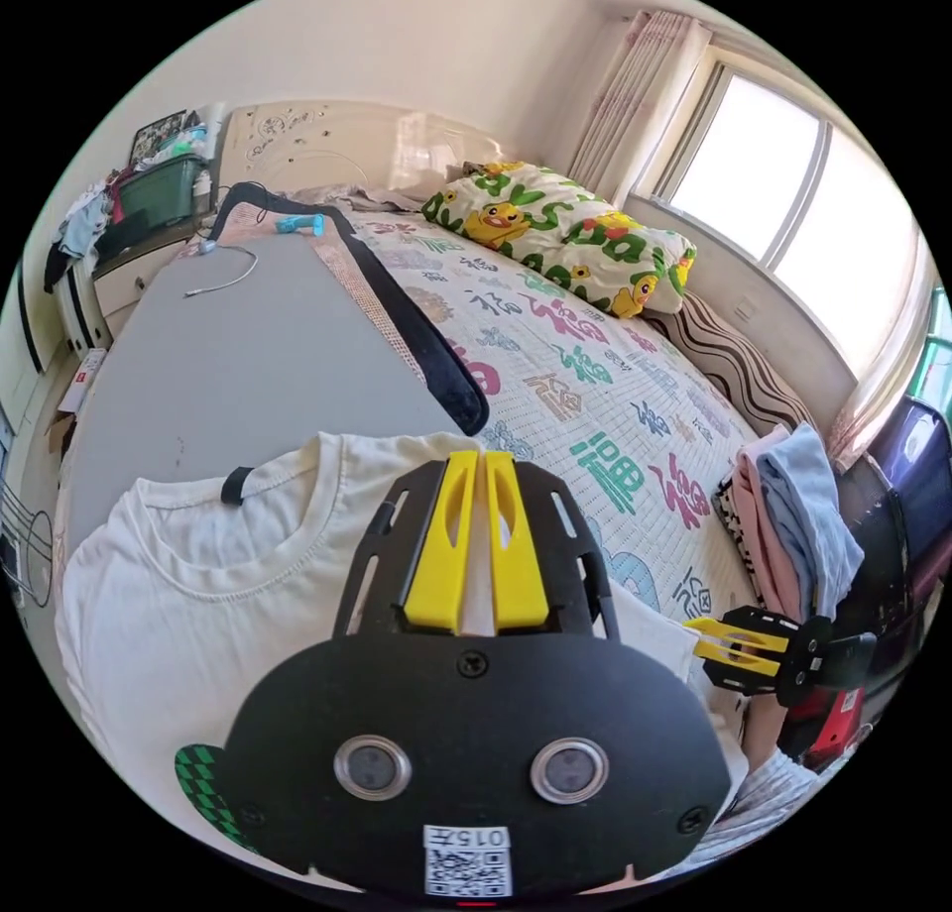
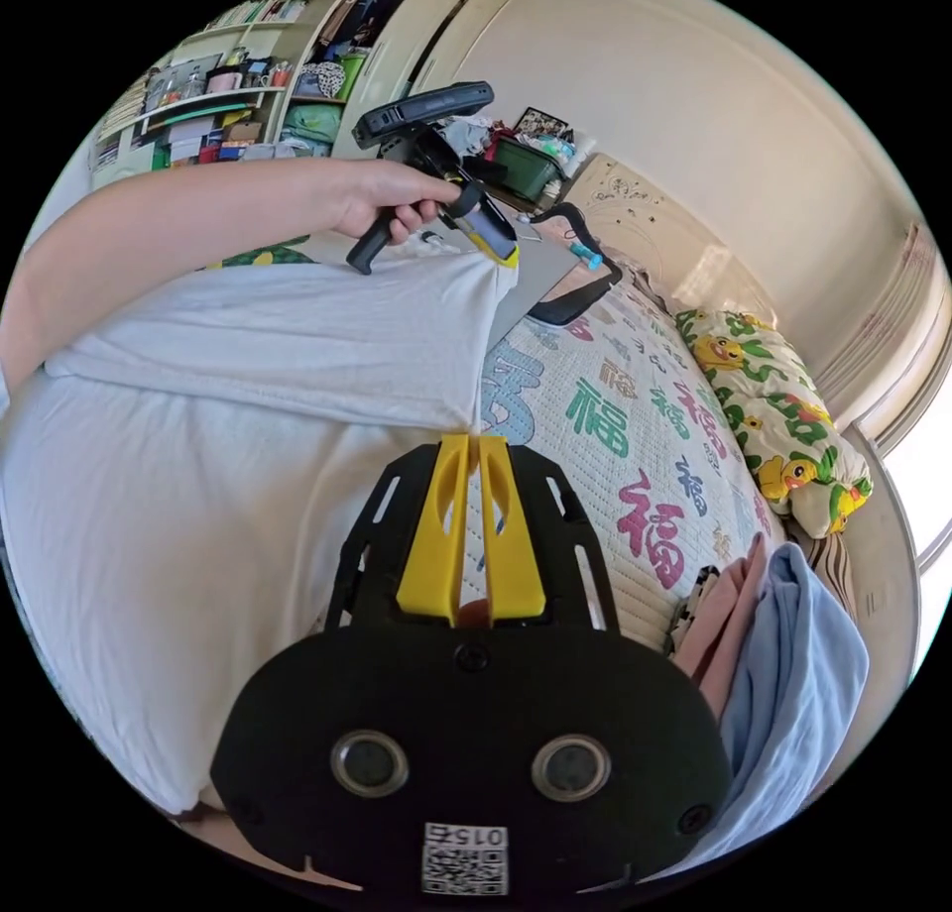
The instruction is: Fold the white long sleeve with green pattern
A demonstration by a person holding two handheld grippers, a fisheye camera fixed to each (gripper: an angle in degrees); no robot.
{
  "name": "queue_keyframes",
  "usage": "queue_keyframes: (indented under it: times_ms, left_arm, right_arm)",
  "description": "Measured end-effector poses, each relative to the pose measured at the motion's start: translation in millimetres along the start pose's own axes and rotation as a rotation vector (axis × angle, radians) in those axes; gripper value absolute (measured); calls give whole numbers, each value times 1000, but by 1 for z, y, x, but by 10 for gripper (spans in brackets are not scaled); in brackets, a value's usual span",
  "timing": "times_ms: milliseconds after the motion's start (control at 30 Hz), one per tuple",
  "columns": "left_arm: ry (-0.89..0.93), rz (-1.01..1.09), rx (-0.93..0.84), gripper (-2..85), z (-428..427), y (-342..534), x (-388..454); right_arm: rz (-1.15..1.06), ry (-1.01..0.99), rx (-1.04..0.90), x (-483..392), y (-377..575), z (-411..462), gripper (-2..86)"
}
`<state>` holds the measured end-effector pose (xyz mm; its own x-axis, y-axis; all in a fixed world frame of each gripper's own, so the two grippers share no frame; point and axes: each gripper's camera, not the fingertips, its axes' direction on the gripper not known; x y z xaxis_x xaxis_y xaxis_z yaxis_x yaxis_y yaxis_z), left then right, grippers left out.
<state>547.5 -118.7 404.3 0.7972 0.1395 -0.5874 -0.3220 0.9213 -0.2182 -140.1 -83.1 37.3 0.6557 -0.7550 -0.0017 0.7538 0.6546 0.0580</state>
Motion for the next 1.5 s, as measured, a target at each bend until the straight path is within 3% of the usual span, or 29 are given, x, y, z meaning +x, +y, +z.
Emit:
queue_keyframes:
  times_ms: [333, 467, 633, 867, 1000, 1100, 1333, 1500]
  left_arm:
    - [-48, -104, -47, -8, 3, -28, -11]
    - [-171, -65, 109, -7, -47, -34, 7]
    - [64, 81, 81, 8, -128, -14, 39]
    - [227, 415, -191, 74, -255, 153, 109]
    - [102, 475, -257, 84, -308, 252, 139]
    - [-9, 457, -202, 84, -338, 286, 149]
    - [-164, 508, -275, 82, -323, 297, 165]
    - [-175, 503, -286, 11, -340, 292, 173]
  right_arm:
    - [-17, 4, -45, 3, -23, -10, 0]
    - [-9, -6, -34, 8, -25, -19, 11]
    - [3, -31, -29, 18, -23, -30, 34]
    - [118, -217, 82, 53, -6, -55, 73]
    - [61, -201, 95, 40, -6, -55, 84]
    - [31, -142, 39, 28, -8, -42, 84]
    - [58, -121, -7, 27, 6, -18, 47]
    - [69, -115, -7, 26, 22, -7, 14]
